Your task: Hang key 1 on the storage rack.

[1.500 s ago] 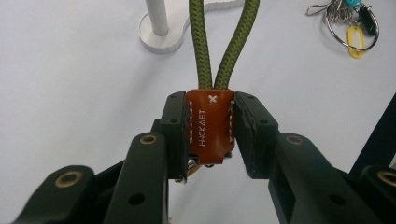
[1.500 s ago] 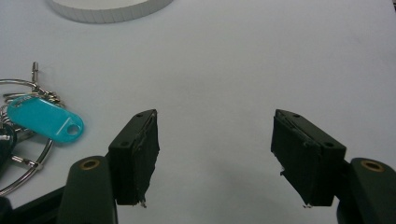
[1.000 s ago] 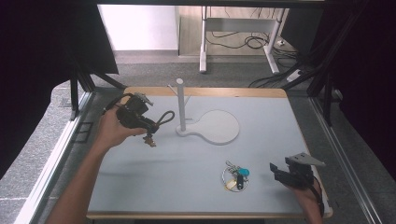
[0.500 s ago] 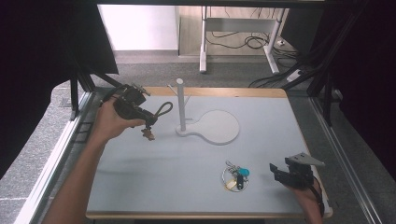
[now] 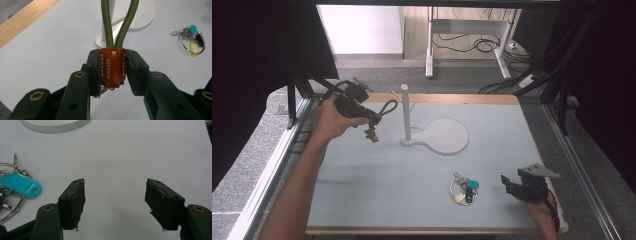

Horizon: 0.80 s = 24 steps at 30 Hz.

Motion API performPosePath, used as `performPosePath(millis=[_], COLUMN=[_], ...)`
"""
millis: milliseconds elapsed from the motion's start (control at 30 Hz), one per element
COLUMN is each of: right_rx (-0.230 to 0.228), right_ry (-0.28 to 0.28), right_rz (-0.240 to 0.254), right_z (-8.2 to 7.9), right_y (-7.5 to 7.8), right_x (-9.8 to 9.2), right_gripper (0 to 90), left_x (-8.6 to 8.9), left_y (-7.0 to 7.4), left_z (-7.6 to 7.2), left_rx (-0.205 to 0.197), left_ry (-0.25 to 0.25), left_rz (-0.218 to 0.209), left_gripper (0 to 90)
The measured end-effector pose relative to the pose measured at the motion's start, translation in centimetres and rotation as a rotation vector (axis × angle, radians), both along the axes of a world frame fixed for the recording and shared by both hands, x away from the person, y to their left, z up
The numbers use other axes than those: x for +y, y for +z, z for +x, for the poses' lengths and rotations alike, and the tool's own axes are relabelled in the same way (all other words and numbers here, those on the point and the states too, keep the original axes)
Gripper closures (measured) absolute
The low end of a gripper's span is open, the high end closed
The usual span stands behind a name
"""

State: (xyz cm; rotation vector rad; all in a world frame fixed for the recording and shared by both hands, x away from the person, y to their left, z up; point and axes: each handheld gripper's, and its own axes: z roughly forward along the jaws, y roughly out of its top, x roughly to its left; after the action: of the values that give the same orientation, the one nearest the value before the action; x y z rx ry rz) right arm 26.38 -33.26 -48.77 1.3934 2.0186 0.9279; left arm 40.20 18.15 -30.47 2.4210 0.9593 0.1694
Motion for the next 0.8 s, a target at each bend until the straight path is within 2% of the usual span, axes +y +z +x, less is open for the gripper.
performPosePath(millis=[167, 300, 567, 800], right_rx=[0.002, 0.003, 0.004, 0.000], right_ry=[-0.003, -0.003, -0.002, 0.011], right_rz=[0.001, 0.001, -0.002, -0.010], right_z=[0.0, 0.0, 0.1, 0.1], right_y=[0.0, -0.1, -0.1, 0.0], right_x=[0.0, -0.1, 0.1, 0.4], right_gripper=[32.7, 32.6, 32.6, 32.6], left_x=[0.2, 0.5, 0.8, 0.7], left_y=[0.6, 0.9, 1.2, 0.8], left_z=[0.7, 1.3, 2.5, 3.4], left_rx=[-0.003, 0.000, 0.011, 0.021], left_ry=[0.010, 0.039, 0.040, 0.052], left_rz=[-0.014, -0.027, -0.070, -0.072], left_gripper=[66.7, 66.7, 66.7, 66.7])
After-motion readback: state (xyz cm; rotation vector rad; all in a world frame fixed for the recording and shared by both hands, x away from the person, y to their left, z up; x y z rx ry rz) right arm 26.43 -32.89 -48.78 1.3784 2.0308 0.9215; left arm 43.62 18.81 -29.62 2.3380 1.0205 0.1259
